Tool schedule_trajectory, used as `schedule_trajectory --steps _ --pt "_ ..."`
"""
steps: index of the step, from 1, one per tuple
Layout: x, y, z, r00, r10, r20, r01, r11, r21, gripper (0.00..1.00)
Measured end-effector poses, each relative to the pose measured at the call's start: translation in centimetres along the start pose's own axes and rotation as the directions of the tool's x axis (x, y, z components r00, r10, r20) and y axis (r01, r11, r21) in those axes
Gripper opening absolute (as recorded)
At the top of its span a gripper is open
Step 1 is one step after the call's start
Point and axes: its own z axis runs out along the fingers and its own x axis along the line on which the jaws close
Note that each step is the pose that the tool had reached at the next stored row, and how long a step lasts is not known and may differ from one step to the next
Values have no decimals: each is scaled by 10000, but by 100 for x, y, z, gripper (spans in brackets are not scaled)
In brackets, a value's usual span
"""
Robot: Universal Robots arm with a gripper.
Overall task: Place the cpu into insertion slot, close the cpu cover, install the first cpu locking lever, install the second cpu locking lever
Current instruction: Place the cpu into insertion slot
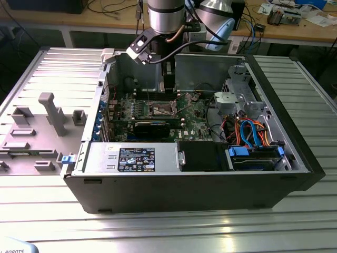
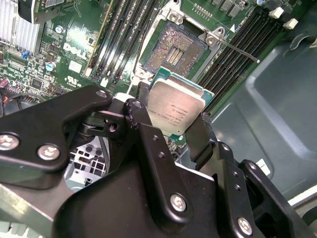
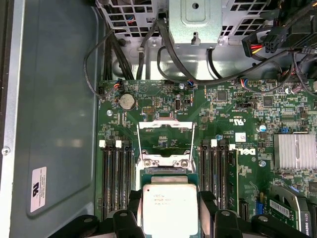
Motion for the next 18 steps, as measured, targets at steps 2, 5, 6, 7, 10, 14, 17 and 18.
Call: schedule_trajectory --steps 2,5,6,7,10,14,17,18 --pt "0 -1 6 10000 3 -30 -3 10000 -2 54" --pt "-1 -4 34 9999 11 -128 -11 10000 -2 54" --pt "-2 -5 47 9999 13 -142 -13 10000 -1 54" --pt "-2 -5 55 9999 12 -145 -12 10000 -2 54" --pt "-4 -9 94 9999 12 -146 -12 10000 -1 54" --pt "-6 -12 135 9999 12 -145 -12 10000 0 54" --pt "-7 -16 165 9999 12 -143 -12 10000 1 54" --pt "-7 -16 166 9999 12 -142 -12 10000 1 54"
